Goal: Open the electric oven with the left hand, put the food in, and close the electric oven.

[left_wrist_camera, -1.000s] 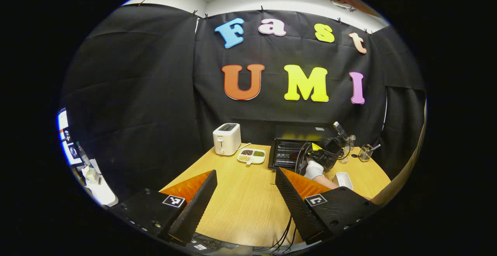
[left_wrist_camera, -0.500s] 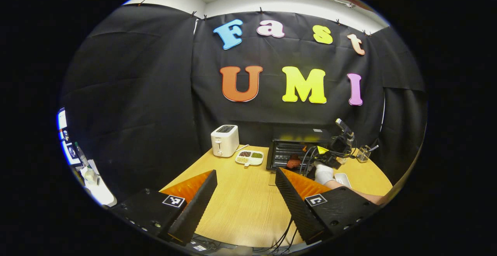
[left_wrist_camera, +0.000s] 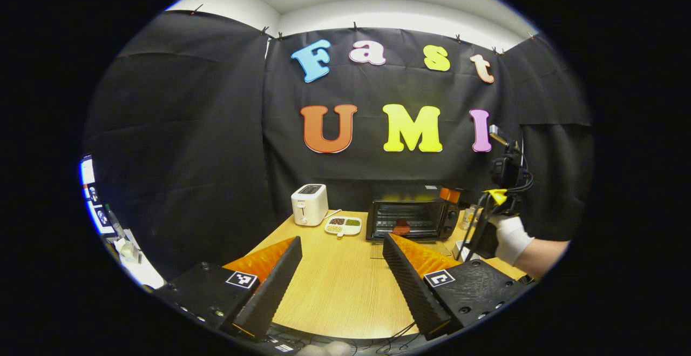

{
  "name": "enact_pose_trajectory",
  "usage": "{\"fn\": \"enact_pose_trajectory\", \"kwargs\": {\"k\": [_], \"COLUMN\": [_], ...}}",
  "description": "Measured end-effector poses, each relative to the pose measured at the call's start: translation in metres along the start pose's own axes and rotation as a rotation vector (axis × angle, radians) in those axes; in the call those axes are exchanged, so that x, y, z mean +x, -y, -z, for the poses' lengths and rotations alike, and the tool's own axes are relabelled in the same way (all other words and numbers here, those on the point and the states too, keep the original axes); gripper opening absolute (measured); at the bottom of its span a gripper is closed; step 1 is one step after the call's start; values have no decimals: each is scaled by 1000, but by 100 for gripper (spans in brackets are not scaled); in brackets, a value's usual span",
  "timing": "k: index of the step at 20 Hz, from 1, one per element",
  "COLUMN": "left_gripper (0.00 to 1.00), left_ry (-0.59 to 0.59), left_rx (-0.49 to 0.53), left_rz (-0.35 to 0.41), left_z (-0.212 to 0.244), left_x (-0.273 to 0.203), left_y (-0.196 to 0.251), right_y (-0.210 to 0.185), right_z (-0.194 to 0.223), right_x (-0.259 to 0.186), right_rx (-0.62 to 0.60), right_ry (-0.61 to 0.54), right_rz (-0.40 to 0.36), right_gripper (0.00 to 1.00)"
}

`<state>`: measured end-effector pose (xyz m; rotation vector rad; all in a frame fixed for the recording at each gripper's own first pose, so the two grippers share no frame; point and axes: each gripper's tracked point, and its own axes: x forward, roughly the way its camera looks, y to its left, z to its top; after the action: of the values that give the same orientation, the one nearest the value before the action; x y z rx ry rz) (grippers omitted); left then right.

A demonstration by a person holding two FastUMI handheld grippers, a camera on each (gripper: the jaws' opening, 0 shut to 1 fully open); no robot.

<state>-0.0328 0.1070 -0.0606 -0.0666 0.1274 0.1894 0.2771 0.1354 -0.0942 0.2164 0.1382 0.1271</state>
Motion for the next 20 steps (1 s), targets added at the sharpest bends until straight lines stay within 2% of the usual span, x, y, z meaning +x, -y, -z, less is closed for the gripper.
{"fn": "enact_pose_trajectory", "kwargs": {"k": [2, 5, 9, 16, 20], "left_gripper": [96, 96, 95, 94, 95], "left_ry": [17, 23, 28, -11, -42], "left_rx": [-1, -5, -12, 25, 25], "left_rz": [-10, -48, -71, -144, -125], "left_z": [-3, 0, 3, 25, 43], "left_x": [-10, -20, -20, 2, 23], "left_y": [-1, -2, 21, 82, 114], "right_y": [5, 19, 50, 120, 147], "right_z": [-19, -34, -62, -71, -62], "right_x": [-36, -80, -127, -172, -176], "right_rx": [-67, -101, -146, -190, -221], "right_ry": [19, -1, 35, 15, -16], "right_rz": [-7, -24, -59, -137, -127], "right_gripper": [97, 97, 98, 97, 98]}}
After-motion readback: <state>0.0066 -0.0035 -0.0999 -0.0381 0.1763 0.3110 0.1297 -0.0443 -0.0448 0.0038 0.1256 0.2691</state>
